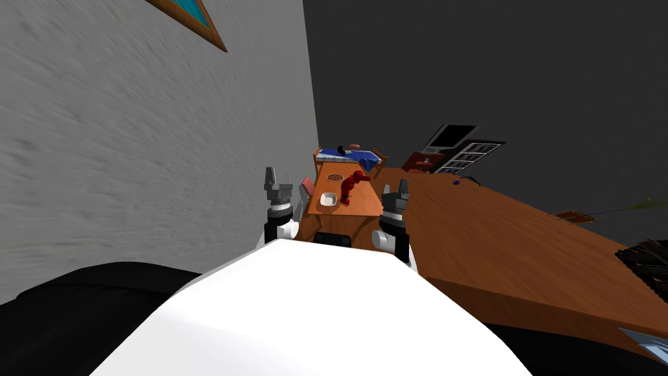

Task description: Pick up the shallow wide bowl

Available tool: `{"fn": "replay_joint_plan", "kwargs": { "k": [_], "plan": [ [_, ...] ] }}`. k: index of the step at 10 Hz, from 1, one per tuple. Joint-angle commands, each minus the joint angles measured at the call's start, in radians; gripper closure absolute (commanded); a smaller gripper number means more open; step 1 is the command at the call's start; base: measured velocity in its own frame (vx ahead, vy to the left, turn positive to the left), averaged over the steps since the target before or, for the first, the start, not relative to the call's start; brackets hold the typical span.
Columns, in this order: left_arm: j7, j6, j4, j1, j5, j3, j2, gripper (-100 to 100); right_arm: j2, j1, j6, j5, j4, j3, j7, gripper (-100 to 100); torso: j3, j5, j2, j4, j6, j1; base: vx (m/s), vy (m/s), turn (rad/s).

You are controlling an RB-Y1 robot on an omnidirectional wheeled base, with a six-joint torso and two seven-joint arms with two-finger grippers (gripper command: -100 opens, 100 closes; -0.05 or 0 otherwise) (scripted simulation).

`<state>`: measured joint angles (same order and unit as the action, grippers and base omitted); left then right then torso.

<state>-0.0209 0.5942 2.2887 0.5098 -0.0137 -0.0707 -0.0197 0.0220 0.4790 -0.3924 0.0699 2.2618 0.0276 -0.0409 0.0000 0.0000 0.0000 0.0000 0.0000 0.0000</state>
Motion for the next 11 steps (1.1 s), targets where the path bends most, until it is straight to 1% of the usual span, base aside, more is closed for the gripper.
{"fn": "replay_joint_plan", "kwargs": {
  "k": [1, 4, 6, 7, 8, 11],
  "plan": [
    [-0.001, -0.011, -0.009, -0.006, 0.0, 0.002, 0.037, -100, 0.0, 0.0, 0.0, 0.0, 0.0, 0.0, 0.0, 0, 0.0, 0.0, 0.0, 0.0, 0.0, 0.0, 0.0, 0.0, 0.0],
    [-0.007, -0.053, -0.045, -0.027, 0.0, 0.011, 0.108, -100, 0.0, 0.0, 0.0, 0.0, 0.0, 0.0, 0.0, 0, 0.0, 0.0, 0.0, 0.0, 0.0, 0.0, -0.006, -0.011, -0.005],
    [-0.014, -0.095, -0.083, -0.048, 0.0, 0.021, 0.14, -100, 0.0, 0.0, 0.0, 0.0, 0.0, 0.0, 0.0, 0, 0.0, 0.0, 0.001, 0.0, 0.0, -0.001, -0.021, -0.016, -0.011],
    [-0.018, -0.119, -0.105, -0.061, -0.001, 0.026, 0.152, -100, 0.0, 0.0, 0.0, 0.0, 0.0, 0.0, 0.0, 0, 0.001, 0.0, 0.001, 0.0, 0.0, -0.001, -0.02, -0.015, -0.02],
    [-0.018, -0.119, -0.105, -0.061, -0.001, 0.026, 0.152, -100, 0.0, 0.0, 0.0, 0.0, 0.0, 0.0, 0.0, 0, 0.001, 0.0, 0.001, 0.0, 0.0, -0.001, -0.016, -0.009, -0.003],
    [-0.033, -0.202, -0.182, -0.105, -0.003, 0.045, 0.176, -100, 0.0, 0.0, 0.0, 0.0, 0.0, 0.0, 0.0, 0, 0.001, 0.0, 0.001, 0.0, 0.0, 0.0, -0.022, -0.01, -0.021]
  ]
}}
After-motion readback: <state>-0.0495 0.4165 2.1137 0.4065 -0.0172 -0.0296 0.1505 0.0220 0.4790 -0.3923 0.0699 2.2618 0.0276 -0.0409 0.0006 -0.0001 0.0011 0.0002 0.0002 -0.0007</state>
